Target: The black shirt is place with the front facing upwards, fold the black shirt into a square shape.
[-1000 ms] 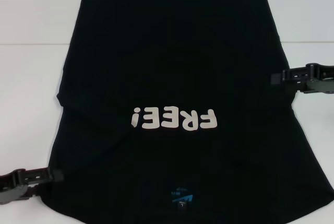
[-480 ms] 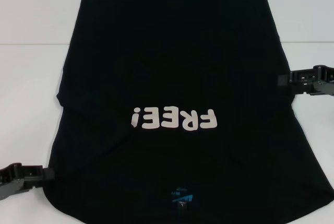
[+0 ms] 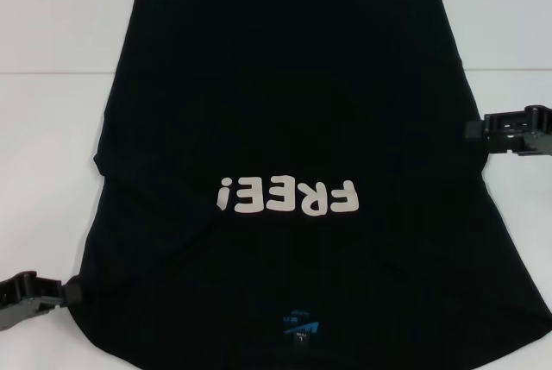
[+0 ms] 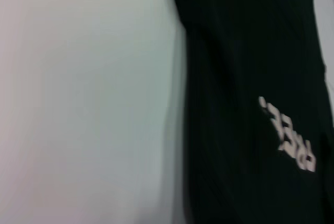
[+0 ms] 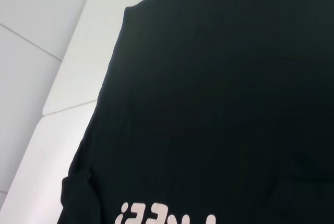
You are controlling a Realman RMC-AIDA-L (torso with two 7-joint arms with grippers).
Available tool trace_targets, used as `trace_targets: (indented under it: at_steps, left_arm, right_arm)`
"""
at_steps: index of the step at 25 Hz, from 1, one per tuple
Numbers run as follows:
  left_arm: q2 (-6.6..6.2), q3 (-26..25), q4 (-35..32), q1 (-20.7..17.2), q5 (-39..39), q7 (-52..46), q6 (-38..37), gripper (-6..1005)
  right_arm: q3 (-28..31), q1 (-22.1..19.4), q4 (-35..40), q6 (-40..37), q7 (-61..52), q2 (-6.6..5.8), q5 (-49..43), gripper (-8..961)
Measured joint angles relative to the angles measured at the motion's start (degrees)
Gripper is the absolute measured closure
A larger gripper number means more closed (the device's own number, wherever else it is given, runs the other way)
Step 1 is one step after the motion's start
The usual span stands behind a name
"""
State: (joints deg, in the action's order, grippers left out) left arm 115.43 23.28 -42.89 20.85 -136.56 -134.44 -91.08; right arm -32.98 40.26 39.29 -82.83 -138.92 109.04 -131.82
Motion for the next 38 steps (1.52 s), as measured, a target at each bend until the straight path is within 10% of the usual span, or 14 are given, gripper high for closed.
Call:
trace_targets:
  at_steps: [3,22,38]
  left_arm:
    - [-0.12,-0.8,0.4,-0.3,1.9,3.3,-2.3,973]
    - [-1.08,-2.6,0.8,1.8,5.9,7.0,-6.6,972]
    - [-0.97,-2.7,1.1,3.0,6.0,6.9,-4.6,972]
  right_arm:
    - [1.0,-0.6,-0.2,0.2,1.7,0.0,0.0,337]
    - [0.2,-5.0,4.6,-13.8,-0.7,-2.62,-9.9,333]
    - [-0.9,-6.0,4.3,-13.7,0.2,-0.88,-18.0,328]
